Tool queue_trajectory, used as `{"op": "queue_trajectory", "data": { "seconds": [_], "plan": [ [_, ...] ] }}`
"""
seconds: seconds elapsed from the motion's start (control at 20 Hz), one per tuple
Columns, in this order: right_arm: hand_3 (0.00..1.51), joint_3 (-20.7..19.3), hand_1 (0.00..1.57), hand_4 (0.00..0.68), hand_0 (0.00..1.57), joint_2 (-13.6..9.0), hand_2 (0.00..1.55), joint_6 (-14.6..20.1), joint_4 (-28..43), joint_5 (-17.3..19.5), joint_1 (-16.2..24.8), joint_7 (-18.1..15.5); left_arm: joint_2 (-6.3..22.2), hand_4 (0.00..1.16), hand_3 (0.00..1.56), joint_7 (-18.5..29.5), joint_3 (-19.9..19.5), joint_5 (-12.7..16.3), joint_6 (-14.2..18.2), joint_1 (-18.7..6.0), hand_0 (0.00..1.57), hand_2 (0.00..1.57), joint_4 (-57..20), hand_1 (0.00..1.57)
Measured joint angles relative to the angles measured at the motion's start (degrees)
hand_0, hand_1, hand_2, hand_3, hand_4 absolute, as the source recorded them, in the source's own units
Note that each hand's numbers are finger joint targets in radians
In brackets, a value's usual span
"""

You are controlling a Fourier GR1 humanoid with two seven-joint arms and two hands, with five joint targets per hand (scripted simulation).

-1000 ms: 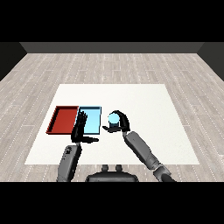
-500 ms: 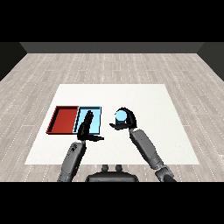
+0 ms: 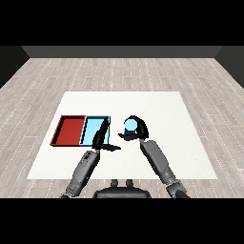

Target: Pick the blue can and put it in the blue box

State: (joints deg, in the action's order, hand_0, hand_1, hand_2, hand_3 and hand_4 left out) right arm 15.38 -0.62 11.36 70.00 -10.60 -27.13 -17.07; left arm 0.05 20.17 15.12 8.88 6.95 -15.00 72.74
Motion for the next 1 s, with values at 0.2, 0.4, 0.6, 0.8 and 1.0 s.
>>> {"op": "queue_trajectory", "data": {
  "seconds": [0.2, 0.4, 0.6, 0.8, 1.0],
  "plan": [
    [1.41, 0.44, 1.41, 0.666, 1.41, 0.37, 1.44, -0.19, -0.93, 0.09, -0.57, -0.93, -0.02, 0.00, 0.00, 0.04, 2.18, 1.54, 2.18, -1.88, 0.00, 0.00, -2.97, 0.00],
    [1.41, 1.01, 1.40, 0.675, 1.40, 0.52, 1.44, -0.59, -1.92, -0.54, -1.67, -1.53, -0.04, 0.00, 0.00, 0.47, 4.95, 2.83, 4.62, -3.00, 0.00, 0.00, -5.49, 0.00],
    [1.41, 3.70, 1.39, 0.680, 1.39, 0.24, 1.45, 1.68, 1.03, -0.67, -1.33, 0.04, -0.04, 0.00, 0.00, 1.48, 7.57, 5.71, 6.70, -5.77, 0.00, 0.00, -9.21, 0.00],
    [1.41, 3.89, 1.40, 0.666, 1.40, 0.46, 1.44, 1.12, 1.96, -0.70, -1.68, 0.91, -0.04, 0.00, 0.00, 0.67, 9.22, 7.14, 7.86, -6.79, 0.00, 0.00, -9.91, 0.00],
    [1.39, 3.59, 1.40, 0.654, 1.40, 0.45, 1.43, -0.23, 2.19, 0.24, -1.23, 1.06, -0.04, 0.00, 0.00, 2.19, 10.23, 9.46, 8.16, -8.42, 0.00, 0.00, -12.44, 0.00]
  ]
}}
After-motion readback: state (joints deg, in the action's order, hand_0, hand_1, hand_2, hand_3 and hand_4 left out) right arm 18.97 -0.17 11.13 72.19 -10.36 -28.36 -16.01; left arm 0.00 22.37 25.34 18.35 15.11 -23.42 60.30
